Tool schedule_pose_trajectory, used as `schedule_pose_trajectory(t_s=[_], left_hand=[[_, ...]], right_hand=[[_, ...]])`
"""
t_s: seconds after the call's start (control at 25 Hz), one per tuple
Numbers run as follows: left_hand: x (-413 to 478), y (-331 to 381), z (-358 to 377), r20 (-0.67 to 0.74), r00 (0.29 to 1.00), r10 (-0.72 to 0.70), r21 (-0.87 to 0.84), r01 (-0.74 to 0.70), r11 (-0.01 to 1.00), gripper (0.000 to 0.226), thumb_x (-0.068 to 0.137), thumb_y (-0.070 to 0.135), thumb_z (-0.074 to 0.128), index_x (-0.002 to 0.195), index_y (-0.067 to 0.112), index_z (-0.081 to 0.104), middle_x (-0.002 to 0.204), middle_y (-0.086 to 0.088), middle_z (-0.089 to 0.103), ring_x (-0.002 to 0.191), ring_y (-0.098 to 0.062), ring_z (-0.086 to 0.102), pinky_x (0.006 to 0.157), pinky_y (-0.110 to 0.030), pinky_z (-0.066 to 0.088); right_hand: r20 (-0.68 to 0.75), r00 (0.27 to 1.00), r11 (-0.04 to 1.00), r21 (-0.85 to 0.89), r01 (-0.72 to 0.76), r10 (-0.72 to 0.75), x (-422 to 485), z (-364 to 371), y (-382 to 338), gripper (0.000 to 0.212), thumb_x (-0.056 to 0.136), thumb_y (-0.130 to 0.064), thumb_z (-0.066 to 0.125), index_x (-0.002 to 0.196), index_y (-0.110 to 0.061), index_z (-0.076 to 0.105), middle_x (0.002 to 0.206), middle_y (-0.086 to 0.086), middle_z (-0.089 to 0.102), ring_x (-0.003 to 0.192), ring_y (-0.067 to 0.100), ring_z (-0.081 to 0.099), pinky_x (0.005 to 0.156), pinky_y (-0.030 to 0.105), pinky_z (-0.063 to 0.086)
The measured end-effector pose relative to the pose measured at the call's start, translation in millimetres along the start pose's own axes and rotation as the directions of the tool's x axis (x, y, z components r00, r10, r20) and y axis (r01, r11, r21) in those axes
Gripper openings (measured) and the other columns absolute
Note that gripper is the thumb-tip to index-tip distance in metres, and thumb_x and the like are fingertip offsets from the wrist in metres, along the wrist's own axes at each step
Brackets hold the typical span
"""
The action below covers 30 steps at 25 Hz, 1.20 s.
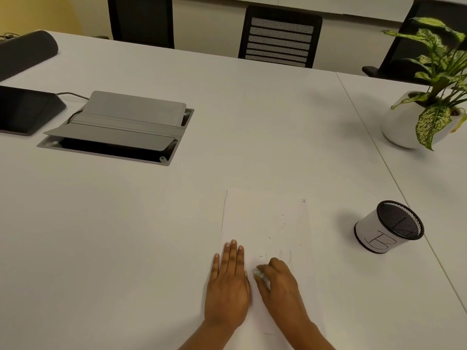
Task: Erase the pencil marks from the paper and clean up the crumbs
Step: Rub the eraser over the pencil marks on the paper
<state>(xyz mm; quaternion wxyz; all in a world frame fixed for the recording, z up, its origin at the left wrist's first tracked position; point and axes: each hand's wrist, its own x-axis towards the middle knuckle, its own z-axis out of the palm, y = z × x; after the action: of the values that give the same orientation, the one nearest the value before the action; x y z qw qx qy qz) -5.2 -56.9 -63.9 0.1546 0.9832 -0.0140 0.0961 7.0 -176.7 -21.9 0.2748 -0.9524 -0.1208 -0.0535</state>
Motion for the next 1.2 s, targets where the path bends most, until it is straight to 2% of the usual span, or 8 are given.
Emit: schedule_pose_trajectory(t_s=[0.16,0.28,0.36,0.48,0.6,0.76,1.0,1.2], left_hand=[[-1.1,0.9,-1.1,0.001,1.000,-0.007,-0.010,0.007,1.000,0.057,0.097,0.025,0.006,0.137,0.003,0.040,0.142,-0.013,0.041,0.138,-0.021,0.012,0.110,-0.039,0.012],[-1.5,1.5,-0.4,-0.013,1.000,-0.001,-0.017,0.001,1.000,0.054,0.097,0.025,0.007,0.140,0.001,0.029,0.143,-0.013,0.040,0.138,-0.022,0.016,0.110,-0.038,0.013],[-0.8,0.7,0.6,-0.022,1.000,0.000,-0.022,-0.001,1.000,0.052,0.097,0.025,0.008,0.141,0.002,0.021,0.143,-0.012,0.040,0.138,-0.021,0.012,0.110,-0.038,0.012],[-0.2,1.1,-0.3,-0.007,1.000,-0.002,-0.021,0.002,1.000,0.052,0.096,0.024,0.012,0.138,0.004,0.034,0.141,-0.013,0.042,0.138,-0.021,0.010,0.109,-0.038,0.012],[0.9,2.1,-0.4,-0.002,1.000,-0.006,-0.029,0.006,1.000,0.057,0.096,0.024,0.007,0.134,0.003,0.044,0.140,-0.013,0.044,0.138,-0.020,0.009,0.109,-0.038,0.012],[1.2,1.1,2.5,-0.043,0.999,-0.002,-0.025,0.001,1.000,0.055,0.097,0.026,0.003,0.140,0.001,0.024,0.140,-0.013,0.044,0.141,-0.019,0.002,0.110,-0.038,0.010],[1.6,-1.1,6.1,-0.128,0.991,0.027,-0.006,-0.028,1.000,0.051,0.097,0.028,0.004,0.144,0.008,0.008,0.140,-0.012,0.045,0.143,-0.018,-0.004,0.111,-0.038,0.009],[1.3,-0.1,6.2,-0.112,0.992,0.051,-0.017,-0.053,0.998,0.054,0.096,0.026,0.002,0.146,0.005,0.002,0.139,-0.014,0.045,0.140,-0.021,0.003,0.111,-0.039,0.009]], right_hand=[[-0.034,0.997,0.996,0.053,-0.074,0.076,17.9,-4.2,12.1,0.011,0.071,-0.006,0.073,0.081,-0.008,0.069,0.068,0.002,0.061,0.064,0.011,0.054,0.059,0.012,0.041],[-0.091,0.988,0.991,0.058,-0.123,0.128,33.3,-6.4,16.6,0.005,0.076,-0.003,0.068,0.081,-0.002,0.067,0.070,0.007,0.059,0.066,0.016,0.052,0.060,0.021,0.042],[-0.118,0.976,0.982,0.077,-0.175,0.183,39.2,-6.5,15.8,0.003,0.077,-0.001,0.067,0.080,0.000,0.066,0.069,0.007,0.056,0.065,0.018,0.051,0.058,0.017,0.039],[-0.149,0.963,0.972,0.103,-0.209,0.223,33.1,-3.9,7.3,0.004,0.079,0.000,0.064,0.082,-0.001,0.066,0.072,0.002,0.053,0.067,0.017,0.050,0.060,0.008,0.031],[-0.085,0.983,0.982,0.116,-0.152,0.162,13.0,3.1,-9.9,0.006,0.078,-0.002,0.065,0.084,-0.004,0.067,0.073,0.002,0.056,0.069,0.015,0.050,0.061,0.014,0.037],[-0.039,0.997,0.993,0.091,-0.070,0.074,11.9,4.7,-10.6,0.010,0.075,-0.007,0.069,0.085,-0.008,0.068,0.074,0.003,0.062,0.069,0.014,0.055,0.062,0.018,0.043],[-0.126,0.974,0.980,0.084,-0.178,0.187,42.3,5.4,-4.4,0.008,0.074,0.002,0.068,0.081,0.000,0.067,0.074,0.013,0.064,0.068,0.025,0.059,0.062,0.022,0.041],[0.003,0.997,0.991,0.113,-0.070,0.071,28.0,6.3,-16.4,0.009,0.086,-0.006,0.055,0.088,-0.004,0.064,0.081,0.000,0.052,0.076,0.011,0.045,0.063,0.006,0.030]])
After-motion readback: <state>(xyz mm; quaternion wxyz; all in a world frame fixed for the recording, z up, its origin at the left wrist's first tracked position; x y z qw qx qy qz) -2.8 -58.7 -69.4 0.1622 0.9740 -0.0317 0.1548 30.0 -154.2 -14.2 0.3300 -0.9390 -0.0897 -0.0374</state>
